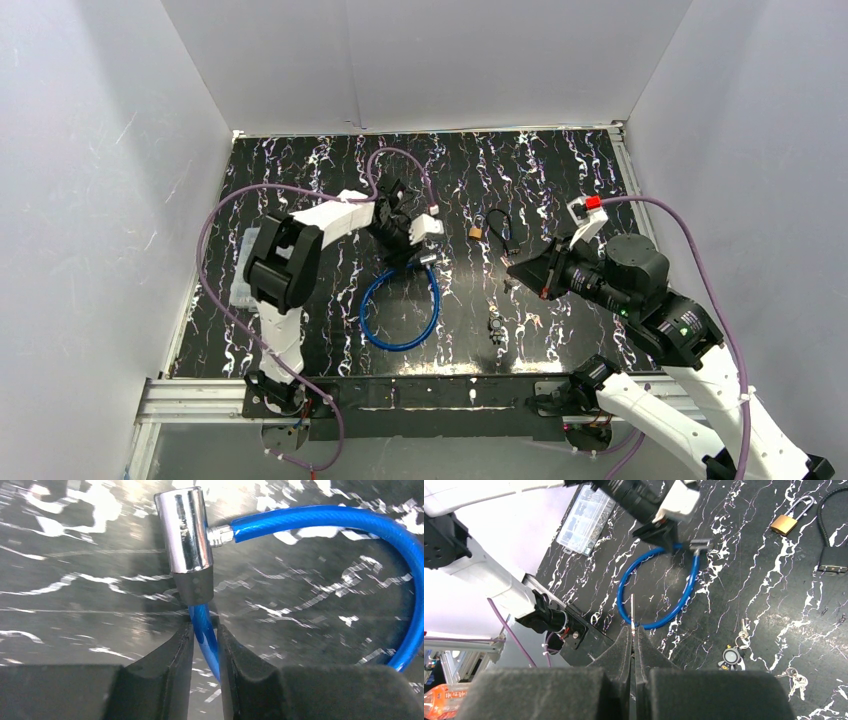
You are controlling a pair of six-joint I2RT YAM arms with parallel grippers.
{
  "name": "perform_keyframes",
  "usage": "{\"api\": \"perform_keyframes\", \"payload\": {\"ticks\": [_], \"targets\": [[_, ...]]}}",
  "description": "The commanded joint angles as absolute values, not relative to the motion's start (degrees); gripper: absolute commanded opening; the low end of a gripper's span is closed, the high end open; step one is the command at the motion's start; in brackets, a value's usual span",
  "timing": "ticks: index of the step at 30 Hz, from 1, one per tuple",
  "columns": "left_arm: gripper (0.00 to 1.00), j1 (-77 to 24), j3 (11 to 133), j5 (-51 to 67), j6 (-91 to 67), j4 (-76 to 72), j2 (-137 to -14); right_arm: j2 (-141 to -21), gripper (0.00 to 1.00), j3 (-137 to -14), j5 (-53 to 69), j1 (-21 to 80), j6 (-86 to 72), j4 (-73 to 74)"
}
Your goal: Unlock with the key
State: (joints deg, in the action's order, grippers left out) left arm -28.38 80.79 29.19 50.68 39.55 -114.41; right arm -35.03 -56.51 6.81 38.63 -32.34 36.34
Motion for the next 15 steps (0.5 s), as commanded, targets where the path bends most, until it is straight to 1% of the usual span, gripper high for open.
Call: {"api": "perform_keyframes", "payload": {"ticks": [1,2,4,6,7,8,10,15], "targets": [[0.22,-28.56,74.89,31.6,54.7,42.52,-107.39,-34.0,0.01,-57.4,7.83,38.33,-31.85,34.39],[0.26,-28.68,74.23,31.92,54.07,42.5,-106.35,-34.03,0.01,-57.28,7.93,38.34,-31.9,34.41],[0.49,-29.16,74.07,31.46,52.17,42.55,-105.23,-34.01,0.01,-57.05,8.05,38.28,-32.05,34.22],[0.64,-29.69,75.05,30.4,49.5,43.21,-105.41,-33.97,0.01,-56.94,8.09,38.32,-32.18,34.11],[0.69,-29.95,75.88,29.99,48.79,44.06,-105.87,-33.93,0.01,-56.94,8.08,38.32,-32.24,34.05],[0.72,-30.1,76.75,29.82,48.64,45.35,-106.6,-33.8,0.01,-56.95,8.1,38.32,-32.27,34.06],[0.74,-30.29,78.65,29.37,48.69,47.25,-108.43,-33.61,0.01,-56.77,8.08,38.32,-32.34,34.02],[0.75,-30.93,78.22,29.61,48.66,46.15,-109.4,-33.27,0.01,-56.38,7.8,38.32,-32.39,34.54]]}}
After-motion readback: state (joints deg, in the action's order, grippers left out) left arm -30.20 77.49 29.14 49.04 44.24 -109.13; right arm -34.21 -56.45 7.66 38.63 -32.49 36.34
